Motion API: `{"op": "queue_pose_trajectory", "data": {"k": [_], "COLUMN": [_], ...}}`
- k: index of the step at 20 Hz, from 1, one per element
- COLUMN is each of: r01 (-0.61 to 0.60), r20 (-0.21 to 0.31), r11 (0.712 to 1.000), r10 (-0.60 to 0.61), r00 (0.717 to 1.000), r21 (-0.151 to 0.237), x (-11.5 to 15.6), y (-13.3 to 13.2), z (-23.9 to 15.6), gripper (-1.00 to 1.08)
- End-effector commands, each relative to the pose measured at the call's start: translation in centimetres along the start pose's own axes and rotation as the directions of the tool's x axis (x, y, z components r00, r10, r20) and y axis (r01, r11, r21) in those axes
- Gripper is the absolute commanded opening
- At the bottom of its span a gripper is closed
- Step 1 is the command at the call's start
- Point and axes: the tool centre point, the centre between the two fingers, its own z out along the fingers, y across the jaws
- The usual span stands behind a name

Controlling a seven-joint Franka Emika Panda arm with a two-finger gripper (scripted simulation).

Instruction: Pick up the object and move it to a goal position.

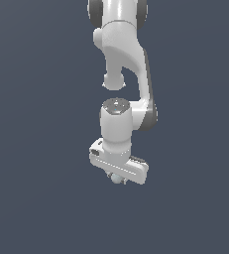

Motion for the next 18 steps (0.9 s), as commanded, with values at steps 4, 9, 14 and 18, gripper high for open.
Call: {"op": "queue_pose_trajectory", "data": {"k": [4,9,14,18], "r01": [-0.061,-0.103,-0.132,-0.147], "r20": [-0.142,-0.259,-0.354,-0.414], "r11": [0.995,0.983,0.968,0.954], "r10": [0.071,0.14,0.203,0.248], "r00": [0.987,0.956,0.913,0.876], "r21": [0.077,0.149,0.214,0.26], "x": [2.0,3.4,4.3,4.7], "y": [-3.5,-6.2,-8.2,-9.5], "z": [-4.4,-8.7,-12.6,-15.5], "gripper": [-1.0,-1.0,-1.0,-1.0]}}
